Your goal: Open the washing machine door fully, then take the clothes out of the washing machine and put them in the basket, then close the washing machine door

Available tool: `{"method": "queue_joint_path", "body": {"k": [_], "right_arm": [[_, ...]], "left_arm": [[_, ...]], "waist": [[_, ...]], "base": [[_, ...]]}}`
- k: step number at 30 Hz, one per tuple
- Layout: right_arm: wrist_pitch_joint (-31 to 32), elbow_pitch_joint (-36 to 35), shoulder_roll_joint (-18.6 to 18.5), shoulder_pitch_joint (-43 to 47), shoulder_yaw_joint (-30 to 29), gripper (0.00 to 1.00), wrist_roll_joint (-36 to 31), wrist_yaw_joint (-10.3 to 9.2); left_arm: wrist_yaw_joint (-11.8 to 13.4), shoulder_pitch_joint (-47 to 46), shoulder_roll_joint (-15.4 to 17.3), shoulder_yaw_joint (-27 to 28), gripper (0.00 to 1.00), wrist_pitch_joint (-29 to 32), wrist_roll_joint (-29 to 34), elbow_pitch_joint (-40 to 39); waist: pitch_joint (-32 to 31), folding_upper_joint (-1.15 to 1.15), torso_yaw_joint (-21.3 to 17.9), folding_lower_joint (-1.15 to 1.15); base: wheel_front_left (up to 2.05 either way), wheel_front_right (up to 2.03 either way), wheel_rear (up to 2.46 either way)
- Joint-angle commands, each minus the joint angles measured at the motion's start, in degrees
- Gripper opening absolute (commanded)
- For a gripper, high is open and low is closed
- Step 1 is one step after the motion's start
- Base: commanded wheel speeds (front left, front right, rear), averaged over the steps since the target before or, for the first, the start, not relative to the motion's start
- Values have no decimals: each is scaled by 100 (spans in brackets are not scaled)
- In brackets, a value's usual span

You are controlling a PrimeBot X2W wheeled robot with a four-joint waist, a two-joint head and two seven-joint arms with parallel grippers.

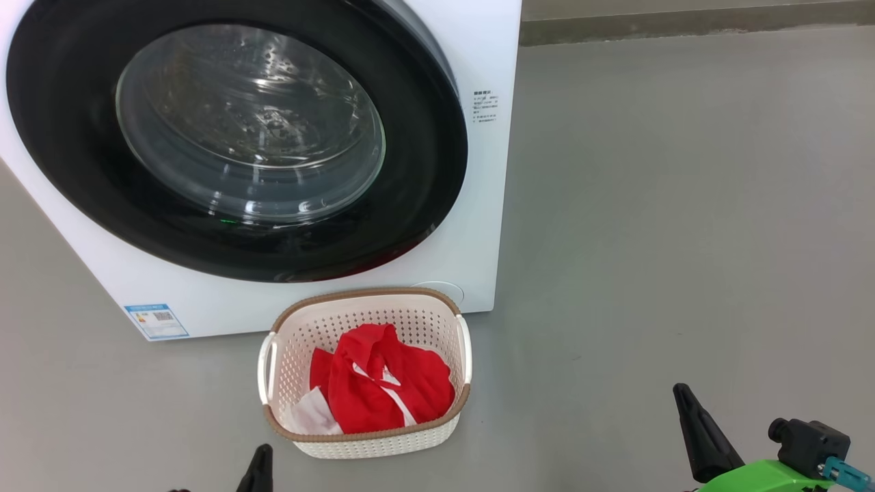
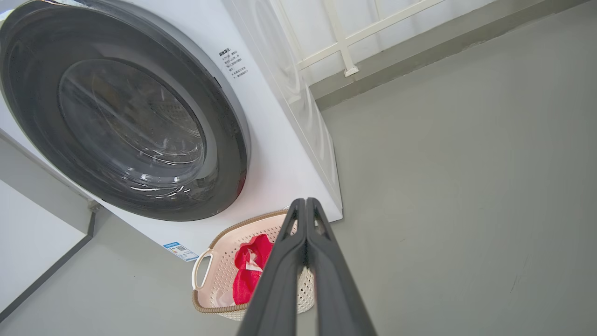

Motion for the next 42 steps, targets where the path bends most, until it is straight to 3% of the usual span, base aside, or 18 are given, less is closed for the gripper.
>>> {"method": "queue_joint_path", "body": {"k": [1,42], "right_arm": [[28,-143,-89,-285,-24,0,172,-2],[566,-153,-159,-600,-216,0,2713,-4]], "left_arm": [[-85,-262,34,126,0,21,-154,-99],[-633,-650,-68,697,0,546,-2616,165]], "waist": [[1,0,1,-1],[16,0,35,-1]], "base": [[0,0,0],[0,0,0]]}}
